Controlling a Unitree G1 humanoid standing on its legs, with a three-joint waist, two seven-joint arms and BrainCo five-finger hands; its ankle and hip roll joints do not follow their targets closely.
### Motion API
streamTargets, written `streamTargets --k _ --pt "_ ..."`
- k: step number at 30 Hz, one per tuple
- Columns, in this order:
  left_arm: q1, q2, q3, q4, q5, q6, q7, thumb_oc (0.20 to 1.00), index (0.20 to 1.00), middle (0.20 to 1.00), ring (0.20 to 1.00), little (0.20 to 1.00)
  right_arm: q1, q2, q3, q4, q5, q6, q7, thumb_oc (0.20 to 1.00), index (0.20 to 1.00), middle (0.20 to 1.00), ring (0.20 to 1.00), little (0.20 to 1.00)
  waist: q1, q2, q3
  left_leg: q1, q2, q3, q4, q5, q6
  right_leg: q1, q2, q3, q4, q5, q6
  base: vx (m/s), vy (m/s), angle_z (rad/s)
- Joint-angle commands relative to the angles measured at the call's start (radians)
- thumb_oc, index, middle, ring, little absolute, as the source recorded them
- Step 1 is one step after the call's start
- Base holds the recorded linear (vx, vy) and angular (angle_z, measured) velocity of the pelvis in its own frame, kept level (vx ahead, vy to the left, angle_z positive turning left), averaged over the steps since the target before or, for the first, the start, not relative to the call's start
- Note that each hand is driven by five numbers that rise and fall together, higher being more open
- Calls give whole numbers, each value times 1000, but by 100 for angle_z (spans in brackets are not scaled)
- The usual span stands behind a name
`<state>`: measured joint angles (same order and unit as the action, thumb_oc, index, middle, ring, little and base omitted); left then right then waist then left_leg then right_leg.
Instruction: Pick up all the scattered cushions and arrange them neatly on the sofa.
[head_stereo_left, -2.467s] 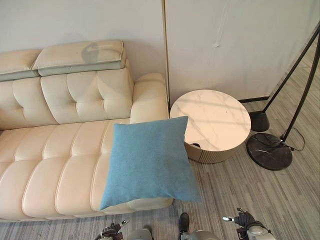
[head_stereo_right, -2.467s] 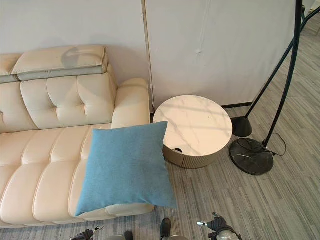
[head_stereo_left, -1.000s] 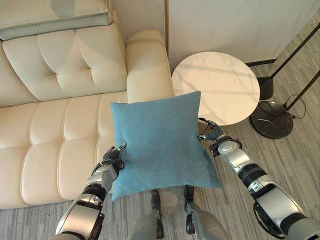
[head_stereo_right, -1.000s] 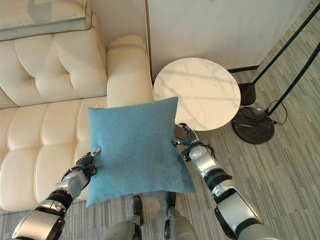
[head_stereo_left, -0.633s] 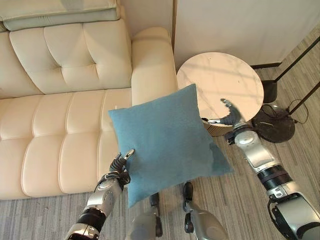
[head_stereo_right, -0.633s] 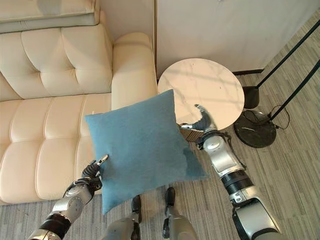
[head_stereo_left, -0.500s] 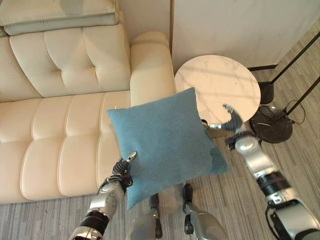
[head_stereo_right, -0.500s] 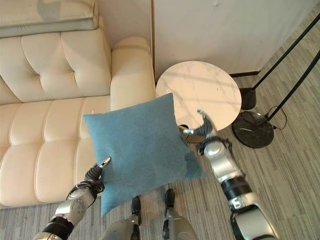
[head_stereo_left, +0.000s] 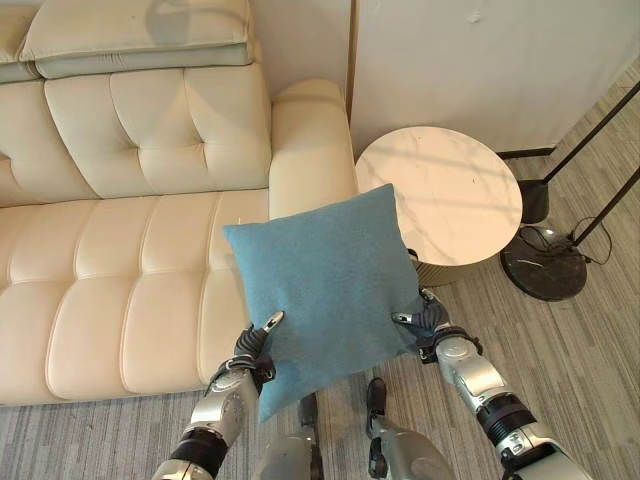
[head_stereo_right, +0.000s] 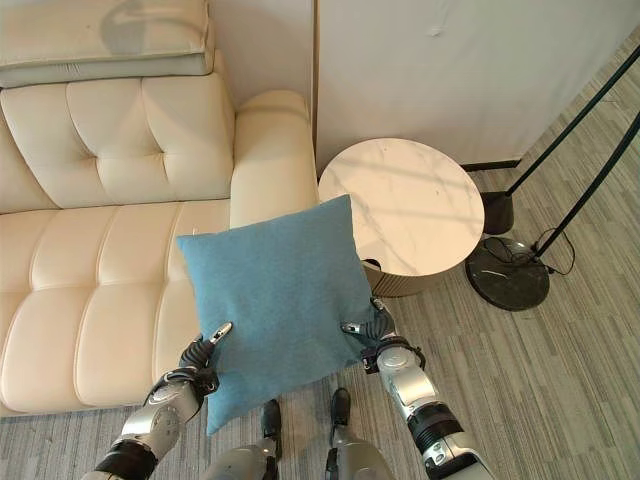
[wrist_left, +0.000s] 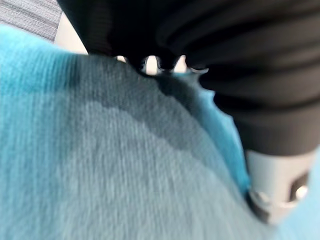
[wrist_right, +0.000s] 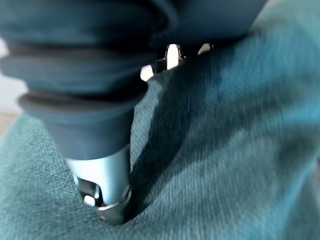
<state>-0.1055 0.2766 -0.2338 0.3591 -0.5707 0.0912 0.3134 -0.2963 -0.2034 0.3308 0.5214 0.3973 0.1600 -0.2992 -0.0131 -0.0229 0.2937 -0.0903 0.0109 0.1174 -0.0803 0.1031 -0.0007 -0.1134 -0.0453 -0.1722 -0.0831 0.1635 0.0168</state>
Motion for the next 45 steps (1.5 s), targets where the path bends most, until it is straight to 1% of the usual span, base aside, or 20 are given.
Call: streamTargets --k 1,2,3,5,9,16,23,27,29,30,33,35,36,37,38,39,41,42,43,45 --pt "-61 -35 -63 -50 61 -62 13 200 200 200 200 200 -42 133 99 -37 223 -114 35 802 802 802 802 802 43 -5 26 21 -17 -13 -7 -84 -6 58 -58 19 -4 -155 72 -21 -9 21" --pt "-62 -41 -78 -72 67 -76 49 200 200 200 200 200 -54 150 128 -44 282 -138 26 451 451 451 451 451 54 -6 31 14 -17 -16 -7 -81 -8 55 -59 14 -4 -154 72 0 0 0" --pt "-64 -44 -86 -96 63 -85 63 200 200 200 200 200 -59 153 147 -60 297 -153 26 200 200 200 200 200 56 -7 32 9 -16 -18 -7 -77 -11 51 -59 11 -4 -153 71 0 0 0" --pt "-58 -38 -99 -145 79 -98 79 200 200 200 200 200 -55 142 168 -90 290 -165 24 200 200 200 200 200 57 -11 31 5 -15 -18 -7 -76 -12 47 -57 11 -4 -152 71 1 -14 8" --pt "-43 -39 -118 -180 46 -124 109 200 200 200 200 200 -37 126 187 -128 284 -181 8 200 200 200 200 200 51 -16 27 3 -11 -14 -7 -74 -16 46 -58 9 -4 -154 72 2 -6 5" --pt "-33 -41 -156 -185 -9 -125 99 200 200 200 200 200 -33 116 192 -125 300 -183 14 200 200 200 200 200 46 -19 17 11 -11 -9 -7 -81 -17 54 -62 9 -4 -157 76 0 0 0" --pt "-11 -29 -144 -239 -19 -117 78 200 200 200 200 200 -11 96 191 -168 317 -172 42 200 200 200 200 200 51 -29 -2 21 -11 -9 -7 -88 -14 63 -65 6 -4 -157 79 -2 5 0" --pt "73 -3 -99 -361 -10 -116 56 200 200 200 200 200 81 21 164 -327 305 -170 89 200 200 200 200 200 51 -43 -32 37 -18 -8 -7 -99 -3 75 -72 6 -4 -154 91 -8 67 2" --pt "94 0 -88 -386 -4 -114 53 200 200 200 200 200 114 7 151 -371 319 -179 98 200 200 200 200 200 48 -45 -35 39 -22 -10 -7 -102 1 78 -75 8 -4 -150 94 -36 99 2" --pt "136 6 -69 -432 9 -116 50 200 200 200 200 200 197 -13 128 -448 328 -187 122 200 200 200 200 200 40 -49 -38 40 -31 -11 -7 -108 7 79 -82 6 -4 -138 103 -79 149 3" --pt "163 15 -57 -465 19 -121 51 200 200 200 200 200 239 -31 125 -504 324 -198 132 200 200 200 200 200 35 -51 -37 32 -35 -3 -7 -109 11 63 -87 11 -4 -119 112 -91 110 2" --pt "194 23 -40 -496 26 -131 57 200 200 200 200 200 268 -52 125 -560 313 -210 143 200 200 200 200 200 34 -55 -34 24 -37 19 -7 -110 14 36 -88 21 -4 -93 122 -90 74 -7" --pt "194 23 -40 -496 26 -131 57 200 200 200 200 200 268 -52 125 -561 313 -210 143 200 200 200 200 200 35 -55 -35 23 -37 20 -7 -110 14 35 -88 23 -4 -93 122 -211 54 -46" --pt "210 42 -19 -529 45 -162 74 200 200 200 200 200 263 -64 124 -611 274 -234 138 200 200 200 200 200 38 -51 -22 14 -13 53 -7 -92 16 6 -78 17 70 -106 125 -215 30 -54" --pt "213 45 -18 -536 50 -168 75 200 200 200 200 200 265 -71 120 -620 262 -237 137 200 200 200 200 200 35 -48 -21 13 -8 56 -7 -88 16 5 -74 21 113 -127 121 -257 30 -55" --pt "214 48 -15 -544 59 -172 77 200 200 200 200 200 267 -80 118 -635 246 -244 138 200 200 200 200 200 31 -43 -22 15 0 61 -7 -84 16 15 -66 19 192 -177 115 -107 5 -39" --pt "227 53 -15 -559 72 -175 71 200 200 200 200 200 283 -92 116 -656 237 -242 149 200 200 200 200 200 25 -41 -38 16 4 62 -7 -84 15 39 -49 27 261 -237 104 -76 -39 -29" --pt "230 50 -16 -558 75 -175 75 200 200 200 200 200 289 -95 114 -659 236 -245 147 200 200 200 200 200 22 -43 -54 15 3 60 -7 -83 14 53 -30 47 305 -267 99 -49 -108 -5" --pt "238 46 -20 -554 70 -173 74 200 200 200 200 200 294 -97 111 -657 234 -240 145 200 200 200 200 200 22 -48 -69 18 -4 53 -7 -83 12 82 -9 71 311 -290 94 -21 -127 1" --pt "245 45 -20 -549 75 -168 75 200 200 200 200 200 298 -96 117 -659 231 -242 138 200 200 200 200 200 34 -57 -94 12 -14 47 -7 -74 8 141 18 96 260 -309 77 -22 -128 12"
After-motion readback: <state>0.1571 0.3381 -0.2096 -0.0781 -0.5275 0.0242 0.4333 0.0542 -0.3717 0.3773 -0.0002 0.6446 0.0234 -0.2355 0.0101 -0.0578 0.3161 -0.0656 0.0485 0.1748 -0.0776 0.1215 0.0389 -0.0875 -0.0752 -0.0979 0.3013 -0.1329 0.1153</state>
